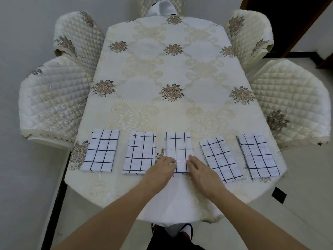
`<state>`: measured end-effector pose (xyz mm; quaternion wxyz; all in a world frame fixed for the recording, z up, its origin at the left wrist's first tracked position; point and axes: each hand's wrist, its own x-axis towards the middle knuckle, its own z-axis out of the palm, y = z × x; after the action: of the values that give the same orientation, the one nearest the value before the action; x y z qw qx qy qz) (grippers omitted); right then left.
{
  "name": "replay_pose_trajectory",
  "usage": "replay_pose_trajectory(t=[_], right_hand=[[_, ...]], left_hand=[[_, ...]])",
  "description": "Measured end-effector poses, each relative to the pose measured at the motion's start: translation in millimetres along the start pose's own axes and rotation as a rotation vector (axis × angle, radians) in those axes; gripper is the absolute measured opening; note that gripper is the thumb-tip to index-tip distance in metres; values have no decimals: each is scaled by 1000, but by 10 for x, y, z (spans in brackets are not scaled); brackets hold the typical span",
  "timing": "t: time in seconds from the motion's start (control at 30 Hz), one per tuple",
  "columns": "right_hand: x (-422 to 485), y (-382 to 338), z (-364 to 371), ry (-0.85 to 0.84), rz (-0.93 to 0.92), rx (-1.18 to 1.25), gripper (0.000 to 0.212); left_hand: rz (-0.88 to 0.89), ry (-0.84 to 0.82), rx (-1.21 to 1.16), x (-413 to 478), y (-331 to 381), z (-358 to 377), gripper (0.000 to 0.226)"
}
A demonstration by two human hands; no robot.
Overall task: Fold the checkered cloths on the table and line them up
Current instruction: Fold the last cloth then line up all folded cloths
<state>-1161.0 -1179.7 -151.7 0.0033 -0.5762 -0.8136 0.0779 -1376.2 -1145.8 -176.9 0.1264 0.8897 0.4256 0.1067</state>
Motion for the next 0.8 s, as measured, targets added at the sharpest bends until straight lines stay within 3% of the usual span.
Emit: replay_pose_trajectory(t=[0.67, 0.8], right_hand=[[-79, -16, -2, 25, 46, 9, 69], [-130, 120, -169, 70, 29, 71, 55]], left_hand=[[28, 13, -24, 99, 80, -53, 24], [32, 6, 117, 195, 226, -156, 34]])
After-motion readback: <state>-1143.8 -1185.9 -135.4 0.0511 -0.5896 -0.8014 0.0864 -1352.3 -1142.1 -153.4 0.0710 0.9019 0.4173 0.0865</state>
